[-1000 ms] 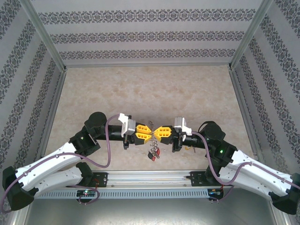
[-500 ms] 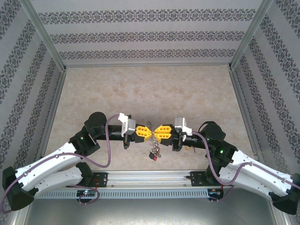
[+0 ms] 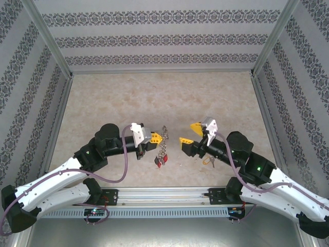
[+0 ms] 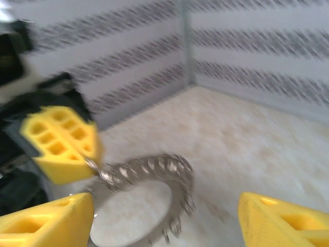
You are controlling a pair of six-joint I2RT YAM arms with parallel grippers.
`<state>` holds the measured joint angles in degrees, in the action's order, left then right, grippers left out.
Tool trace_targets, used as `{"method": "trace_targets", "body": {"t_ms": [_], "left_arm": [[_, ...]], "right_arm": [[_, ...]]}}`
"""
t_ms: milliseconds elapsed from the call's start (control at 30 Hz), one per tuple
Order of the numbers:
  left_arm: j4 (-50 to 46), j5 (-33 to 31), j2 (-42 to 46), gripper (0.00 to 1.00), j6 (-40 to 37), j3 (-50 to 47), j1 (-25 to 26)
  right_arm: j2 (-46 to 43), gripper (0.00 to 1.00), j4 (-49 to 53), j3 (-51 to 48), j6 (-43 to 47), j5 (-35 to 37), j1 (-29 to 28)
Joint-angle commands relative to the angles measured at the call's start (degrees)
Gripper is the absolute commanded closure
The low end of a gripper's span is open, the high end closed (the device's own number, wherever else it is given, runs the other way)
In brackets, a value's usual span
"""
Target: Put the keys on the keyring
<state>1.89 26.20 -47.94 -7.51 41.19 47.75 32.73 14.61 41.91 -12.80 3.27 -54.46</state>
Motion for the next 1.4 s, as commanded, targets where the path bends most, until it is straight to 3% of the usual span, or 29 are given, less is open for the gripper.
{"method": "trace_targets", "body": {"t_ms": [0,67,100,133,400,633,767,900,1167,1367], "left_arm": [[0.89,-4.06,0.68,1.0,0.05,-1.11,-1.57],[1.38,-4.53,0.75,1.0,0.71,-2.14,-2.27],[1.29,-5.21,0.67,1.0,1.06,-2.39,-2.46],[1.12,-5.73,0.5,1.0,1.37,-2.51,-2.48],[2.71,-10.09,-0.75,1.0,7.09,-5.55,-3.11],[5.75,-10.01,-0.07,1.0,9.08,-8.74,-4.29],[10.69,-5.14,-0.9,1.0,12.07,-10.97,-5.99],[12.22,-3.35,-1.18,1.0,13.37,-11.31,-6.28],[15.81,-0.59,-1.47,1.0,14.58,-12.53,-6.87],[15.73,-0.32,-0.55,1.0,14.45,-12.73,-6.96]], "right_arm": [[0.01,0.24,21.69,3.54,-11.71,15.29,0.49],[0.01,0.21,28.26,4.18,-17.37,17.79,0.49],[-0.05,0.03,30.98,4.17,-20.28,18.47,0.49],[-0.04,0.02,32.69,3.87,-22.49,18.61,0.49],[3.8,0.02,42.61,-1.72,-38.45,16.25,0.49],[4.66,0.05,42.58,-7.43,-46.33,14.48,1.42],[8.63,0.15,42.64,-7.98,-46.69,12.22,3.42],[12.77,0.19,39.03,-9.17,-44.72,8.32,7.83],[18.11,0.22,24.89,-13.27,-41.22,-2.57,21.05],[23.28,0.22,20.9,-14.22,-39.42,-4.73,24.72]]}}
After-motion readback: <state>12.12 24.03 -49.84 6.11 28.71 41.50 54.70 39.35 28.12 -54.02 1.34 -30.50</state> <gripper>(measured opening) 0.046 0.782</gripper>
